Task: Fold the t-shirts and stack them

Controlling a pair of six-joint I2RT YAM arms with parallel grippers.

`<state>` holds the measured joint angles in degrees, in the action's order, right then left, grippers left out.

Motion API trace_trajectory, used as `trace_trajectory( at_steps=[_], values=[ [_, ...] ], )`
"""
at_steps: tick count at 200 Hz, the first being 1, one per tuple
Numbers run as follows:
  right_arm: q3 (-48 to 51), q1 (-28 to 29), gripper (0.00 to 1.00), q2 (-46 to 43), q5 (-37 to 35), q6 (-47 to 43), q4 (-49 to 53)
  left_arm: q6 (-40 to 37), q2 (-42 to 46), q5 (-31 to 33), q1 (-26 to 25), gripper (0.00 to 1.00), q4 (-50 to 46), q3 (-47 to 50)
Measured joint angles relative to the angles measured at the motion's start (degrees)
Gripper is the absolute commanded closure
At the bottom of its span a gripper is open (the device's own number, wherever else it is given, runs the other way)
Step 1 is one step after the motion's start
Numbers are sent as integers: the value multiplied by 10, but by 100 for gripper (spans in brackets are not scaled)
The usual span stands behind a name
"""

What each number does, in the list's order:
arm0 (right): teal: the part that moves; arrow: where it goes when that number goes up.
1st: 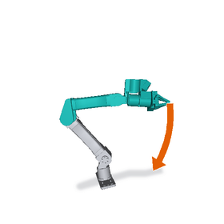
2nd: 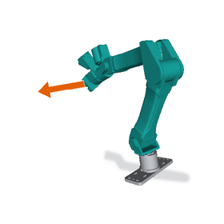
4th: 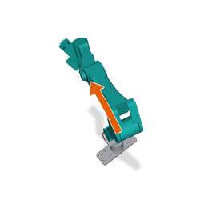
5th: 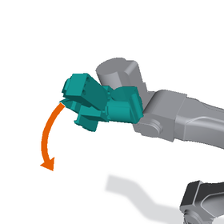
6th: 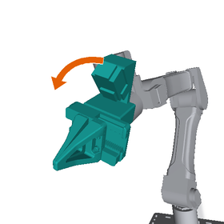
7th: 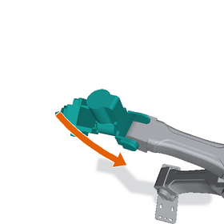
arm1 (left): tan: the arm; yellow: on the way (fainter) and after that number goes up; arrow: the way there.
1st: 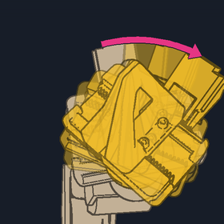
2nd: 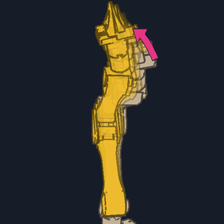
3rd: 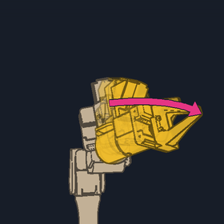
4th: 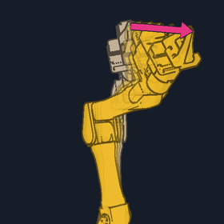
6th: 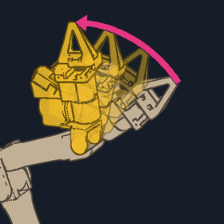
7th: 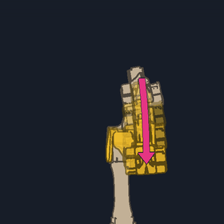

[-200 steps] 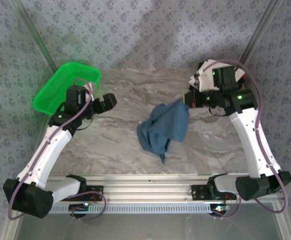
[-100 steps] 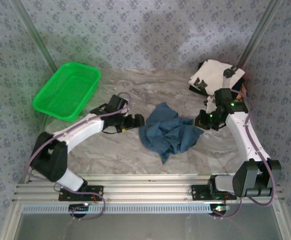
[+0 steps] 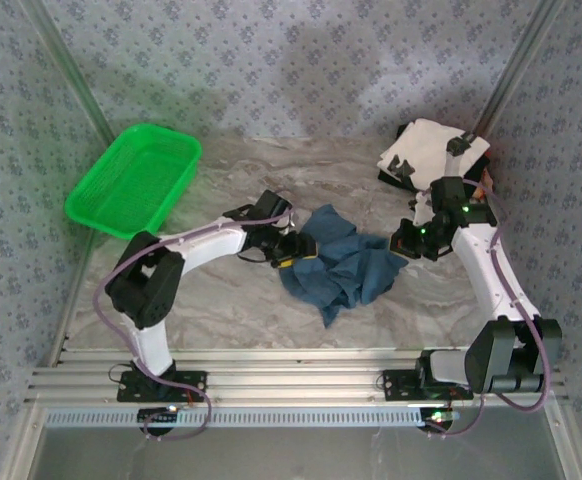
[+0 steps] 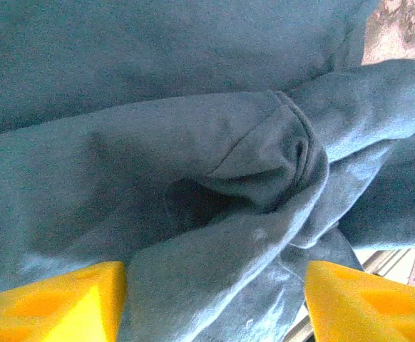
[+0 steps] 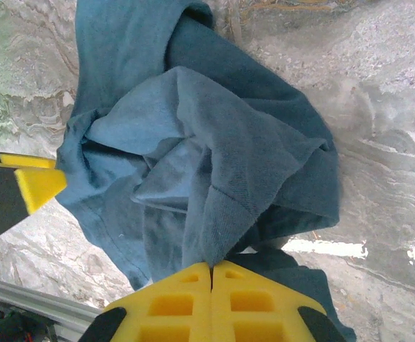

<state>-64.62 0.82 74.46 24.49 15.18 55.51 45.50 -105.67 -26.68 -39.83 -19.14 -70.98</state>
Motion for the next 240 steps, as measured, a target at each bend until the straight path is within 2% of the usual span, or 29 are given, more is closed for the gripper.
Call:
trace_trajectory(
  at_steps=[20, 44, 75, 106, 133, 167, 186, 216, 240],
  values=[
    [0, 0, 100, 0, 0, 0, -2, 4, -19, -2, -8, 62, 0, -9],
    [0, -2, 100, 3, 6, 0, -8, -4, -26, -4, -12, 100, -13, -18],
    [-2, -15, 100, 3, 42, 12, -29, -24, -19, -3, 4, 100, -47, -52],
    [-36, -27, 100, 1, 114, 66, -92, -41, 43, 16, 76, 100, -104, -114],
    [-106, -36, 100, -5, 169, 126, -178, -63, 99, 30, 154, 100, -142, -250],
    [-248, -59, 100, 9, 203, 184, -255, -82, 134, 19, 254, 100, -183, -432],
    [-321, -70, 100, 33, 214, 217, -299, -89, 120, 6, 299, 100, -214, -538],
    [-418, -73, 100, 90, 219, 259, -344, -93, 50, -28, 354, 100, -265, -736],
    [-430, -75, 100, 101, 223, 269, -346, -98, 33, -55, 381, 100, -296, -777]
  ],
)
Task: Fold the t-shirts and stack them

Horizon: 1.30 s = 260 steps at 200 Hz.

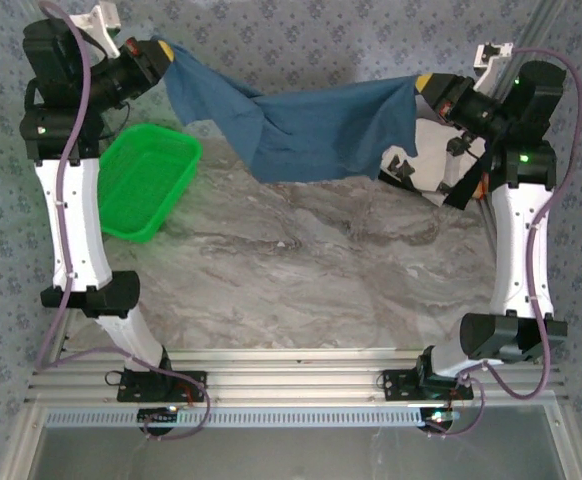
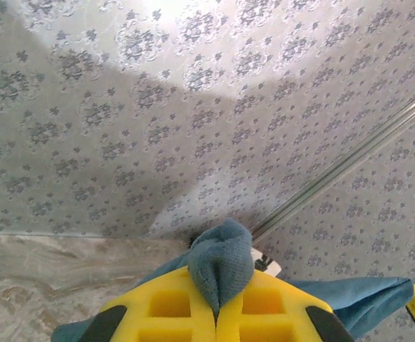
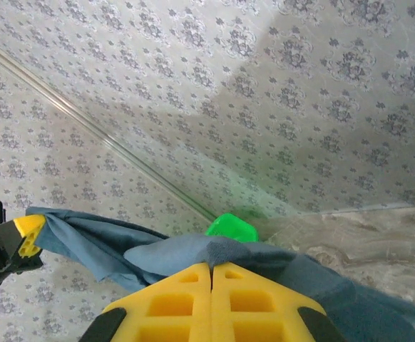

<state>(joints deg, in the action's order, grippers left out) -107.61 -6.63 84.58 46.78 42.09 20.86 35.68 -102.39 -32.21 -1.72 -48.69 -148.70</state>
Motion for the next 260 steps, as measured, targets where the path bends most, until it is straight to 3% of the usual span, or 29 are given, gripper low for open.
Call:
trace_trajectory(
  at_steps=[19, 54, 81, 117, 157, 219, 260],
  values=[
    [33, 0, 100, -11, 9, 1, 4, -12, 23, -15, 5, 100, -8, 76],
    [252, 0, 100, -97, 12, -2, 18, -10, 158, -27, 4, 100, 56, 482],
    [394, 3, 100, -137, 3, -17, 63, -2, 214, -12, 10, 100, 78, 710],
    [502, 23, 100, -142, -28, -47, 136, -1, 267, 15, 27, 100, 84, 865],
    [526, 77, 100, -143, -41, -37, 147, -19, 276, 19, 71, 100, 80, 829],
    [525, 188, 100, -161, -39, 86, 91, -55, 235, -6, 72, 100, 49, 583],
    [581, 261, 100, -204, -37, 186, 46, -71, 164, 1, 58, 100, 24, 438]
  ],
)
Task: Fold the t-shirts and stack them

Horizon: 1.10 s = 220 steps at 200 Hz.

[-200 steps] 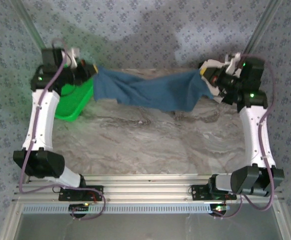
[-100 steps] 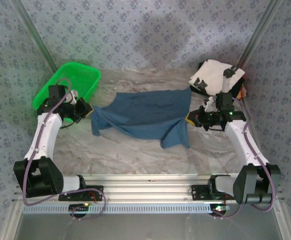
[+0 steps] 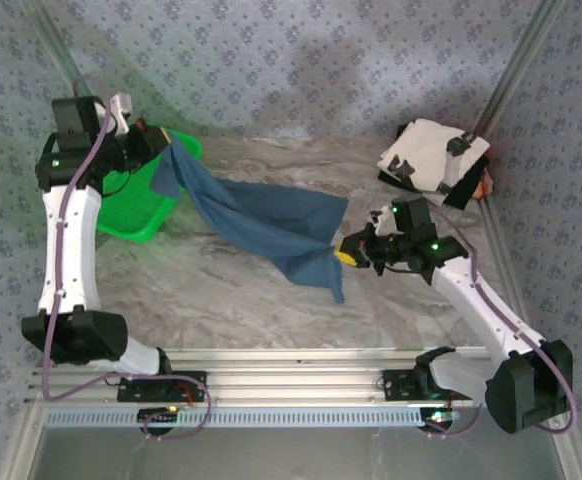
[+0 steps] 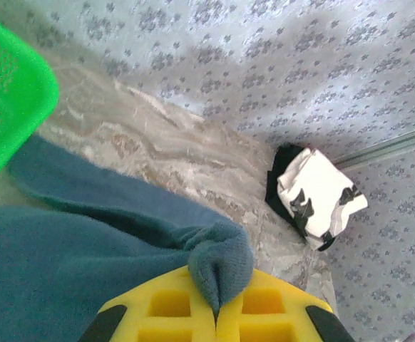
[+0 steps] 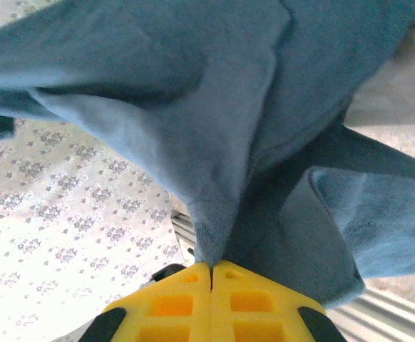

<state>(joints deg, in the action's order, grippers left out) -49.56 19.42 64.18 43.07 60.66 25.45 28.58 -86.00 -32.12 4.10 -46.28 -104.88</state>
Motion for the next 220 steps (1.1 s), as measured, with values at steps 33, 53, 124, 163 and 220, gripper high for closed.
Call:
trace_trajectory(
  at_steps=[33, 53, 124, 163, 220],
  values=[
    [43, 2, 100, -5, -3, 11, 2, -16, -101, 24, -50, 100, -12, -99],
    [76, -7, 100, 0, -11, 13, -5, -29, -185, 44, -96, 100, -17, -162],
    [-2, -1, 100, 44, -12, -3, -18, -42, -361, 110, -186, 100, -80, -313],
    [-82, 87, 100, 71, 9, 0, -32, -42, -286, 118, -140, 100, -93, -324],
    [-160, 163, 100, 89, 46, 52, -85, -51, -167, 117, -53, 100, -101, -373]
  ],
)
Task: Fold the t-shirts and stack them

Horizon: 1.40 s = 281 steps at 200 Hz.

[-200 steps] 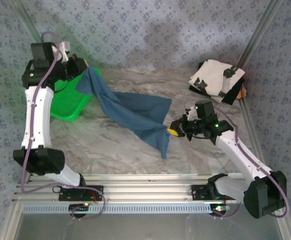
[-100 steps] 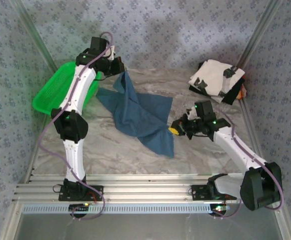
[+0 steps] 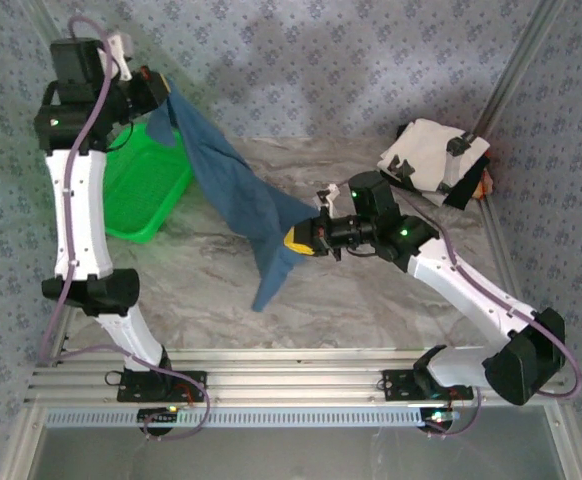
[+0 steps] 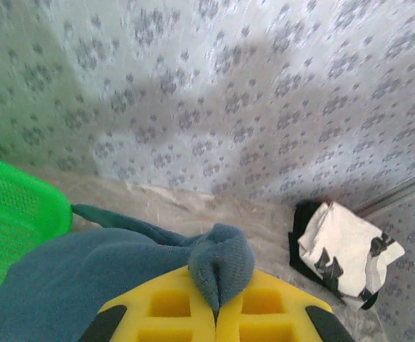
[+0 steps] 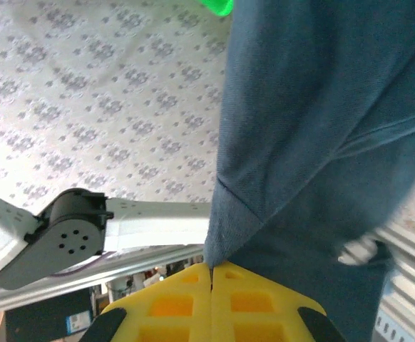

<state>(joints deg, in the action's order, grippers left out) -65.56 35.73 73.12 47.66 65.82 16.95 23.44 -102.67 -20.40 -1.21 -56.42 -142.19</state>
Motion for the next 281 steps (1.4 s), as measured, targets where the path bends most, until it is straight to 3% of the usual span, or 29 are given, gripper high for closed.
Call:
trace_trajectory(
  at_steps=[36, 66, 120, 135, 153, 158, 169, 179, 193, 217, 223, 281],
  values=[
    [73, -34, 100, 3, 14, -7, 3, -14, -36, -12, -33, 100, 0, -10],
    [158, -80, 100, 59, 17, -43, 24, -27, -158, -11, -95, 100, 5, -9],
    [190, -133, 98, 145, 14, -130, 61, -26, -339, 13, -168, 97, 17, -4],
    [190, -143, 97, 153, 10, -145, 65, -19, -362, 20, -173, 84, 21, -19],
    [189, -154, 86, 159, 0, -154, 67, -13, -373, 20, -171, 44, 30, -49],
    [189, -157, 81, 160, -2, -158, 68, -10, -374, 19, -169, 39, 31, -60],
    [187, -164, 59, 167, -9, -164, 74, -5, -374, 18, -168, 34, 29, -82],
    [182, -169, 48, 174, -21, -175, 87, 1, -372, 18, -167, 28, 24, -103],
    [173, -175, 41, 178, -39, -194, 109, 2, -356, 18, -166, 16, 14, -106],
    [143, -191, 33, 178, -70, -238, 153, 11, -272, 20, -169, 11, -2, -14],
    [136, -197, 32, 178, -78, -249, 163, 14, -237, 21, -169, 1, -5, 28],
    [78, -202, 27, 153, -125, -414, 266, 104, 179, 10, -146, 4, 72, 524]
  ],
)
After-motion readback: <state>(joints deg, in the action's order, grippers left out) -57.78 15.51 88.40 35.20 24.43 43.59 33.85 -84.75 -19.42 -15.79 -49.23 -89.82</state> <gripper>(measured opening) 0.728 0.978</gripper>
